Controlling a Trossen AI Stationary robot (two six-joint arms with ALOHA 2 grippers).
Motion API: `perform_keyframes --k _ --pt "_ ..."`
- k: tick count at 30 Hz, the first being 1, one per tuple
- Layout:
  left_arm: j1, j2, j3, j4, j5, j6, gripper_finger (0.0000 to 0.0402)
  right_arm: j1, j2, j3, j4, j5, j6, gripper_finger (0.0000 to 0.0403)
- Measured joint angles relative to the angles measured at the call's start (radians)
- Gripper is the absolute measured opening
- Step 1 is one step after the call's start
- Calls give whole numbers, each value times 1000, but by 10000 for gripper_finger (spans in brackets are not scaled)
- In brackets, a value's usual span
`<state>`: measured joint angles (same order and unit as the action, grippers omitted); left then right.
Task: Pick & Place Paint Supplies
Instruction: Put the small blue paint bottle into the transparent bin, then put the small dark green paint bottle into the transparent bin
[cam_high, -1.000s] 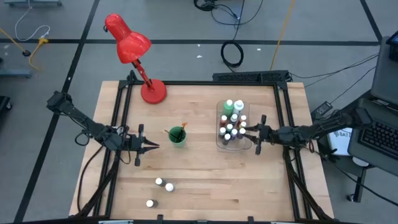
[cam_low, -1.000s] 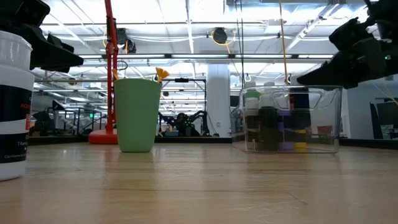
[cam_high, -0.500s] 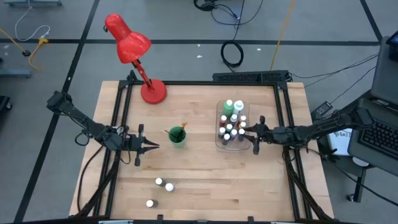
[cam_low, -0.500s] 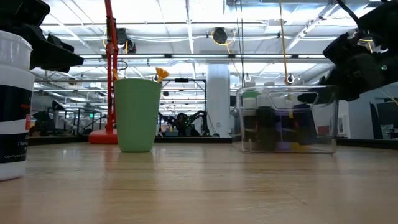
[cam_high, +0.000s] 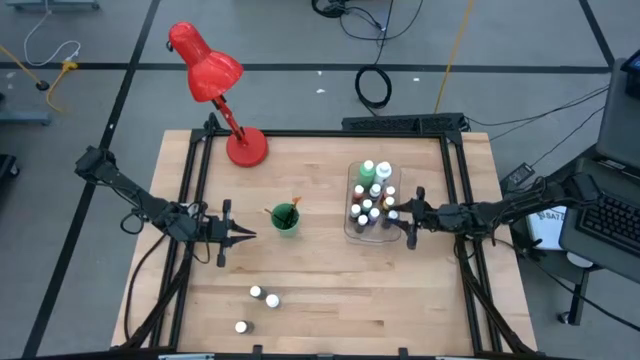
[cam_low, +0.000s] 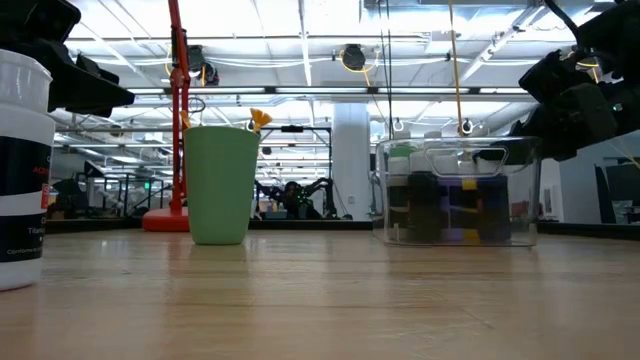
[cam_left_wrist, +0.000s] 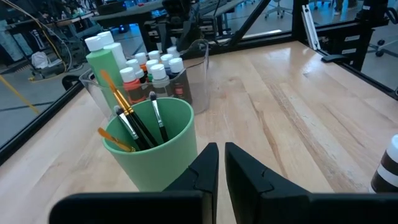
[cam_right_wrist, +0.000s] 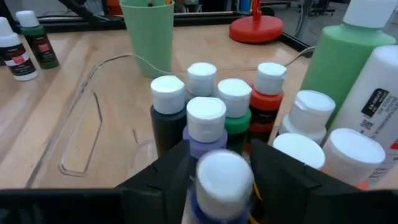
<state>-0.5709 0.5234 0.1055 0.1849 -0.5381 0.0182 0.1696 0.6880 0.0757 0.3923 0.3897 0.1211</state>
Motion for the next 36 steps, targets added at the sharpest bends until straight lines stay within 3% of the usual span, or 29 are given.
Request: perform_keyframes --k 4,8,12,14,17,19,23,26,29,36 --pt "0 0 0 0 0 -1 33 0 0 0 12 1 -7 178" --pt "0 0 0 0 0 -1 33 6 -3 0 141 -5 -104 189" --pt "0 0 0 33 12 -24 33 49 -2 0 240 -113 -177 190" --pt "-1 0 21 31 115 -11 33 93 -2 0 308 -152 -215 184" --pt "-26 8 82 24 389 95 33 193 7 -1 393 -155 -316 159" --pt "-54 24 125 30 428 125 33 245 10 -1 398 -125 -347 134" --pt "-107 82 226 -83 353 40 33 296 7 -1 385 -29 -393 80" --pt "-144 163 265 -170 278 -70 32 297 7 -1 385 -20 -425 39" --pt "-181 263 259 -154 241 -107 32 295 7 -1 382 -20 -454 7" --pt "-219 454 257 -54 141 -292 33 295 7 -1 388 -20 -436 21"
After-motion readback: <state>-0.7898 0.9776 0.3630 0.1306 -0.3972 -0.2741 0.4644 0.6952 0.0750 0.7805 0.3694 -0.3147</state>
